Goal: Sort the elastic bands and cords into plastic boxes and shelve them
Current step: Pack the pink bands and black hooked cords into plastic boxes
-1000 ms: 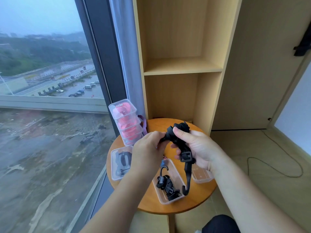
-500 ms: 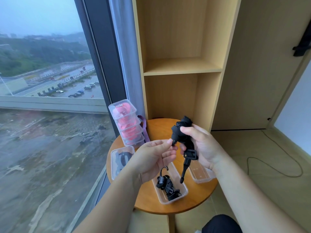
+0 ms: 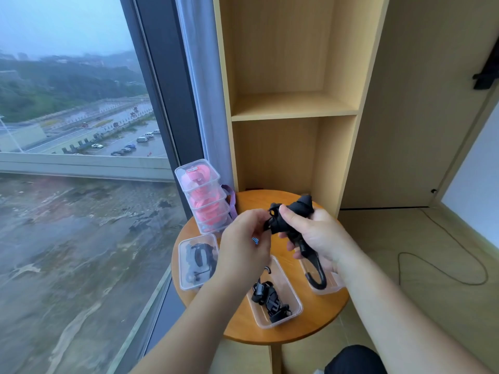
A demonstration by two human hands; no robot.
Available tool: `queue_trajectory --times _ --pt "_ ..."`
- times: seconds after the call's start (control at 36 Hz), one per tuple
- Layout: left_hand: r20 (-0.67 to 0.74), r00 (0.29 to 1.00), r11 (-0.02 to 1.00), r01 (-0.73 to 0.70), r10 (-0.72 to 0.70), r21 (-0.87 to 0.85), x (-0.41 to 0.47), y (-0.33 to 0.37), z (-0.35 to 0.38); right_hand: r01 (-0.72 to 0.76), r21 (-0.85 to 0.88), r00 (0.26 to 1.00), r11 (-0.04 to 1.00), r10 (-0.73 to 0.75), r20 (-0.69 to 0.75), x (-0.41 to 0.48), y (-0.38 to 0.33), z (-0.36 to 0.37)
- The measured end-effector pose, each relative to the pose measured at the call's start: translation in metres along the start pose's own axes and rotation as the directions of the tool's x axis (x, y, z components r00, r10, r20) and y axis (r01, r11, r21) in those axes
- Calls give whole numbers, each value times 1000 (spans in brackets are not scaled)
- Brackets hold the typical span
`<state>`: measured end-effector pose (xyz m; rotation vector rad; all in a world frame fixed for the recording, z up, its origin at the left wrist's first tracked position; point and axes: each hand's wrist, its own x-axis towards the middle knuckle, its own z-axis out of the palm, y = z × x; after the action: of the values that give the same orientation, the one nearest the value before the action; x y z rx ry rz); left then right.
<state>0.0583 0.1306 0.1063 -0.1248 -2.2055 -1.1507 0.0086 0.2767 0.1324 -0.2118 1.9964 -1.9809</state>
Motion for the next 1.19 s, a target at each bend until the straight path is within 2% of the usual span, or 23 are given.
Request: queue_trajectory --times 0.06,0.11,0.22,0.28,0.36,0.42,0.47,0.53,0.56,0.61,0.67,0.72,0.78,0.83,0.89,0.97,1.06,1.08,1.14,1.19 --pt "-67 979 971 -179 192 158 0 -3 -1 -23 9 1000 1000 22 22 -2 0 2" --pt "-80 957 936 -253 280 246 1 -8 -3 -17 20 999 1000 16 44 -5 -1 3" --pt "-82 927 898 -327 365 295 0 -10 -3 -6 17 999 1000 5 40 -8 -2 4" --pt "-89 916 887 -349 391 303 0 -10 -3 -14 76 999 997 11 35 -8 -2 4" --pt "-65 927 910 -346 368 227 -2 -9 -1 10 145 1000 989 -11 6 -6 -2 3" --pt "5 965 965 -262 262 9 -3 -5 -1 41 185 999 982 -41 -2 -4 -3 2" --pt "102 994 967 -12 39 -255 -3 0 -3 65 243 997 968 -71 14 -2 -3 -2" --pt "222 953 868 281 -204 -410 2 3 -5 67 279 994 958 -87 59 -1 -4 -8" --pt "299 914 806 390 -276 -446 5 3 -6 64 274 991 960 -93 93 -1 -5 -10" --pt "435 840 675 528 -325 -515 9 1 -7 61 227 980 972 -101 170 -1 -6 -13" --pt "512 787 567 609 -343 -555 12 -2 -7 43 192 968 980 -89 237 -2 -7 -13" --pt "574 741 520 662 -349 -539 13 -3 -8 -3 222 955 975 -63 290 -1 -6 -13" --pt "582 725 563 672 -368 -482 11 -2 -7 -66 337 938 939 -57 343 -1 -3 -13" --pt "526 740 602 660 -420 -448 8 -2 -3 -111 443 937 890 -55 344 -1 -1 -14" --pt "460 745 588 666 -484 -460 5 -2 1 -128 459 933 879 -49 356 -3 1 -16" --pt "383 739 527 668 -555 -525 4 -2 3 -146 412 925 899 -24 379 -5 3 -18" --pt "369 729 471 665 -576 -580 4 -3 5 -111 303 979 947 53 195 -5 8 -15" --pt "374 726 455 666 -578 -591 4 -2 6 -94 227 989 969 64 135 -5 9 -13" --pt "377 721 423 664 -581 -617 4 0 8 -50 -54 998 997 52 33 -6 12 -9" --pt "370 722 400 654 -585 -642 3 -1 10 -4 -346 1000 938 -5 -24 -8 13 -10"
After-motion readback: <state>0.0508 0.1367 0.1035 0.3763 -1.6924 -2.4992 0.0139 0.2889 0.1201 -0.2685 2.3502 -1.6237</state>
